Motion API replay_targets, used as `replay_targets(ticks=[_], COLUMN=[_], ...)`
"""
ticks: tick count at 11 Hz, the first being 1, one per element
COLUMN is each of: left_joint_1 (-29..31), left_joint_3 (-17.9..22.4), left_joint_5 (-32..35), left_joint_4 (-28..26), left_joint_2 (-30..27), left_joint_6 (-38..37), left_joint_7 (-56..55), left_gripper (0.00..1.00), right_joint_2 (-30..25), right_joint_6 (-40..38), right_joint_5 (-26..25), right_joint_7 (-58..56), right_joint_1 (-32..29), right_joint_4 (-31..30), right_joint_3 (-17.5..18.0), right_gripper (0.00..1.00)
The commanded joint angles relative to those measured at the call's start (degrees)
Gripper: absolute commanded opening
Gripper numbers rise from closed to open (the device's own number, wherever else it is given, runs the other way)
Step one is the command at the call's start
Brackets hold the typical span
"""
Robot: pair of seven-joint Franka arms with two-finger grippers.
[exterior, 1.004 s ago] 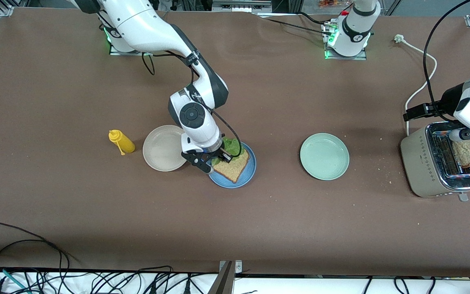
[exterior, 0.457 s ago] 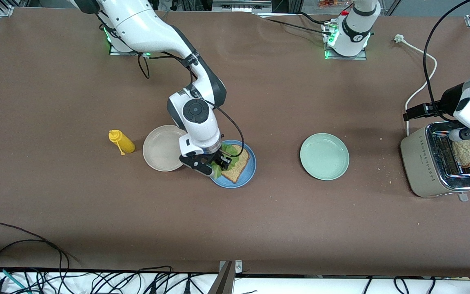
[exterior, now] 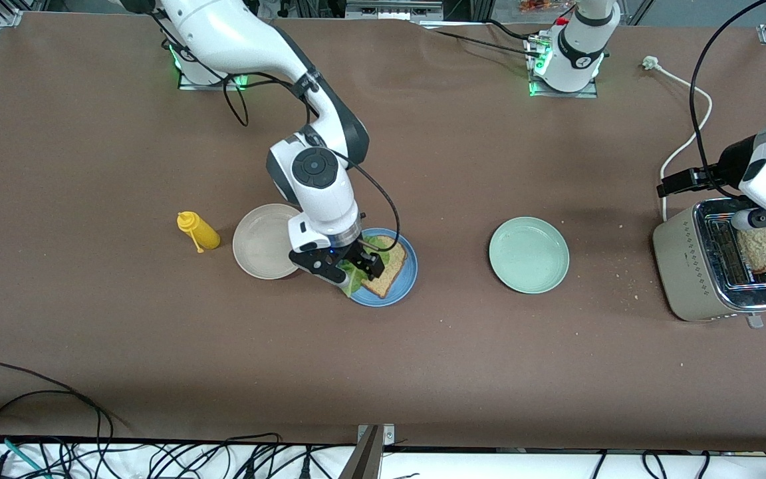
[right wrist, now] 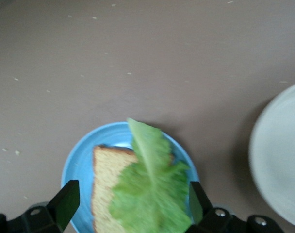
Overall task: Make sandwich in blue plate with both arms
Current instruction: 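Carry the lettuce leaf onto the bread and open the right gripper, then move the right gripper back and grasp the yellow squeeze bottle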
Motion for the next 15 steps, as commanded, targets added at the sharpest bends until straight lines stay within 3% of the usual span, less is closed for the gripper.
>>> replay_targets(ticks=[1,3,5,11,13,15], left_joint_1=[0.2,0.8,0.9,0.7,0.7,0.8], left_joint_3=[0.1,0.8,1.4,1.1,1.0,1.0], left_joint_5=[2.6,3.6,3.6,3.6,3.6,3.6], left_joint_4=[0.2,1.7,1.7,0.7,0.7,0.7], left_joint_2=[-0.9,-0.8,-0.8,-0.8,-0.8,-0.8], left_joint_6=[-0.2,-0.2,-0.2,-0.3,-0.3,-0.3], left_joint_7=[1.2,1.3,1.3,1.3,1.3,1.3], left_gripper=[1.00,1.00,1.00,1.00,1.00,1.00], right_joint_2=[-5.8,-8.0,-11.9,-27.9,-28.9,-25.5], right_joint_6=[-17.5,-30.8,-35.9,-28.4,-22.4,-21.6], right_joint_5=[-1.0,-2.0,-3.0,-1.8,4.4,10.9], right_joint_7=[-11.0,-20.2,-32.3,-65.7,-83.4,-98.9], right_joint_1=[0.2,0.2,0.2,0.0,-0.1,-4.5], right_joint_4=[-1.0,-1.2,-4.5,-27.0,-33.2,-33.5], right_joint_3=[-4.0,-8.5,-13.5,-29.1,-35.8,-37.8], right_gripper=[1.00,1.00,0.98,1.00,1.00,0.99])
